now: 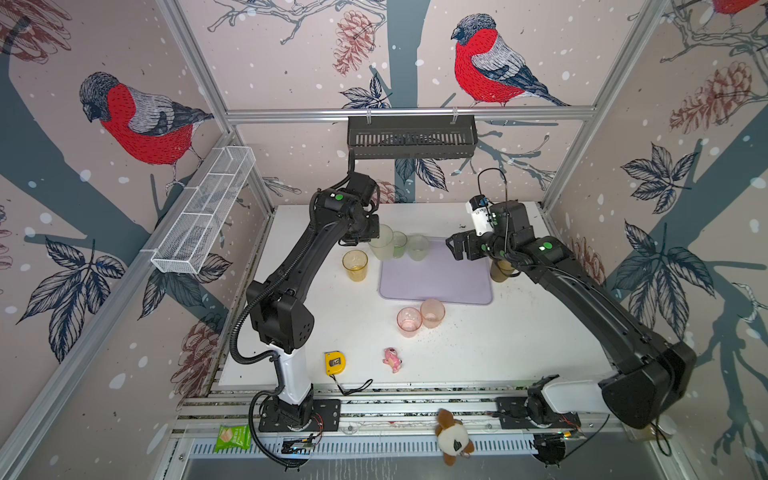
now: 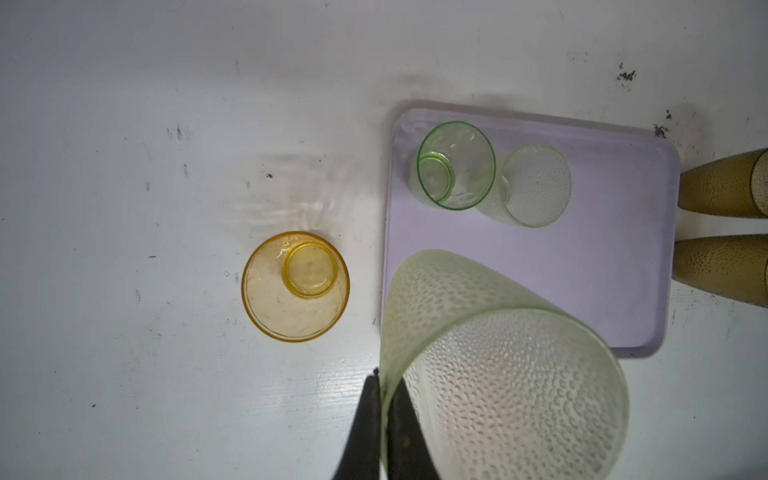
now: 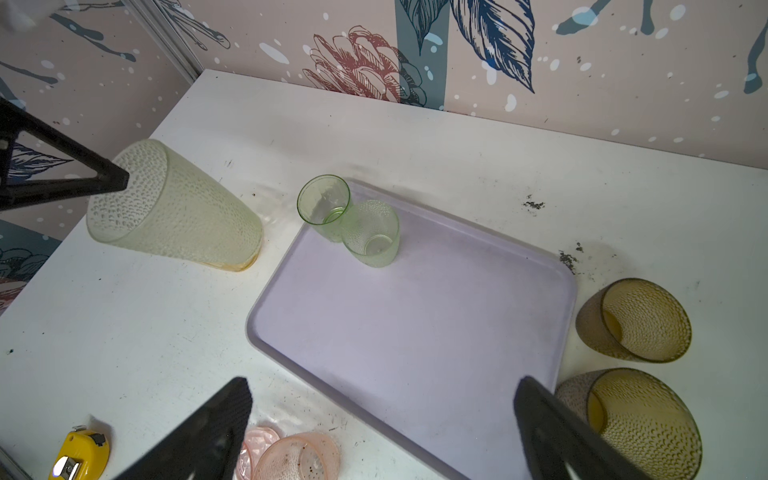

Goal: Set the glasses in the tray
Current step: 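Lift the tall frosted cup and carry it over the tray's near part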

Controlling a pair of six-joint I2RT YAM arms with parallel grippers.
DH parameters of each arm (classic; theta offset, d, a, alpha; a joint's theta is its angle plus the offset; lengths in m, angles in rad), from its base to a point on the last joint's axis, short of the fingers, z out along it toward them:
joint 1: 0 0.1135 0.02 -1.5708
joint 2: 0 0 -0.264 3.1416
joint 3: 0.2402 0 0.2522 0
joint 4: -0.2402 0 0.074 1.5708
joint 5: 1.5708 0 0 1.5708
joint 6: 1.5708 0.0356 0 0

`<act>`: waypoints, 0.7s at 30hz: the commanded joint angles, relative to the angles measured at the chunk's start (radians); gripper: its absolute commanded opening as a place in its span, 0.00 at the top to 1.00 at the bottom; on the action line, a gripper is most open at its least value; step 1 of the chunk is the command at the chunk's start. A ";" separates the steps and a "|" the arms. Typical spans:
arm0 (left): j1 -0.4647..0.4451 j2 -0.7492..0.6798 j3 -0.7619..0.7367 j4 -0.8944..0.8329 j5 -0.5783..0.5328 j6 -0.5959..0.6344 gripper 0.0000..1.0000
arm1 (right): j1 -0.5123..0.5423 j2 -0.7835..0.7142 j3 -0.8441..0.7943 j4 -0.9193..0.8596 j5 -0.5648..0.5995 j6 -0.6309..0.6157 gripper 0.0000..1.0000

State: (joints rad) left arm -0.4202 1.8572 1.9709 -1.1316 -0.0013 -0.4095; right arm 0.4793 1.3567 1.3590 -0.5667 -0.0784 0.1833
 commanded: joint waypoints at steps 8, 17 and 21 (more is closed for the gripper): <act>-0.055 -0.074 -0.163 0.092 0.006 -0.068 1.00 | 0.000 -0.028 -0.035 0.042 -0.015 0.018 0.00; -0.091 -0.087 -0.279 0.168 -0.007 -0.101 1.00 | 0.000 -0.047 -0.066 0.050 -0.020 0.035 0.00; -0.103 -0.086 -0.317 0.204 -0.019 -0.118 1.00 | 0.000 -0.051 -0.069 0.050 -0.021 0.036 0.00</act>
State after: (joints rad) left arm -0.5179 1.7805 1.6688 -0.9775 -0.0017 -0.4995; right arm 0.4793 1.3144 1.2919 -0.5411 -0.0967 0.2096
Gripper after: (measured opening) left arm 0.066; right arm 0.996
